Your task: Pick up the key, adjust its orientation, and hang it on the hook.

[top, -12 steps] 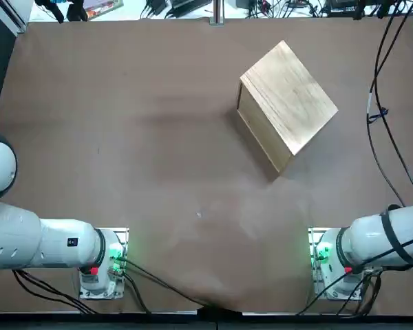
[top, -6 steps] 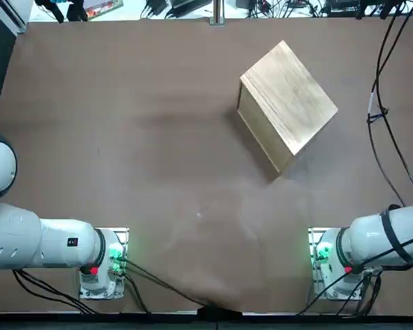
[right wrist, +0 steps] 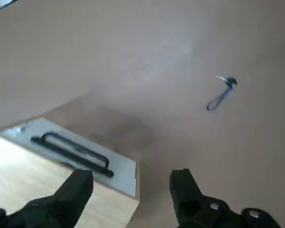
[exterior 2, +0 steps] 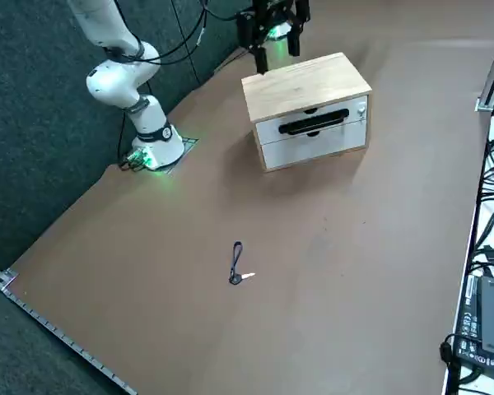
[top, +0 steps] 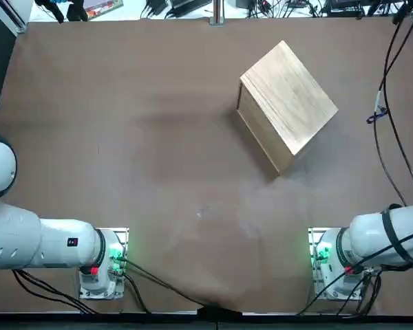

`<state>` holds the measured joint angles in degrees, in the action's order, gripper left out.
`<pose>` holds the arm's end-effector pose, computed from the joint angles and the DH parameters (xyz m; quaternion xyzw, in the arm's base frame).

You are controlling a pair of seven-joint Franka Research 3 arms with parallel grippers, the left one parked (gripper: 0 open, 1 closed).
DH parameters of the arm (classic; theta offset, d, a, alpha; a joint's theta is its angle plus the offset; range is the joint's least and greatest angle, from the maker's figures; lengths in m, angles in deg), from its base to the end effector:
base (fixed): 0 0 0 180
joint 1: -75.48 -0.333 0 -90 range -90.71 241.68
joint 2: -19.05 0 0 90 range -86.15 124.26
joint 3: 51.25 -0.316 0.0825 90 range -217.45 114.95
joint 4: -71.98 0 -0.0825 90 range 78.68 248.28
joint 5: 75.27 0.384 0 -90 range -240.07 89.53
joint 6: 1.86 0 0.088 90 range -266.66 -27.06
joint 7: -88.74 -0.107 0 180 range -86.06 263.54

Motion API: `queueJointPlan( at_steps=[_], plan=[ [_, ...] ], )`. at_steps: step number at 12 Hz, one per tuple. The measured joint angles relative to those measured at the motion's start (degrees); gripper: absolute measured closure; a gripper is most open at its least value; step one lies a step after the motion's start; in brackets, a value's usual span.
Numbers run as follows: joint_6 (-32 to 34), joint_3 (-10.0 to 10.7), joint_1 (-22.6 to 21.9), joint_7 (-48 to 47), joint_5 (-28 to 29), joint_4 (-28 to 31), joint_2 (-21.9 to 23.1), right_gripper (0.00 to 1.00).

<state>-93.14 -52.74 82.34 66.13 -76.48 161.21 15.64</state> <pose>0.5712 -0.0564 0.5992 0.9703 -0.2414 -0.0103 0.0114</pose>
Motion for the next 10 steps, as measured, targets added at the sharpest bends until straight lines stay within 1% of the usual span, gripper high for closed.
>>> queueJointPlan(
  at_steps=[6,10],
  plan=[
    [0.2,0.2,7.1,-16.5,-0.1,2.3,-0.7,0.00],
    [-1.1,0.3,11.3,-21.4,-0.9,3.8,-1.4,0.00]
  ],
)
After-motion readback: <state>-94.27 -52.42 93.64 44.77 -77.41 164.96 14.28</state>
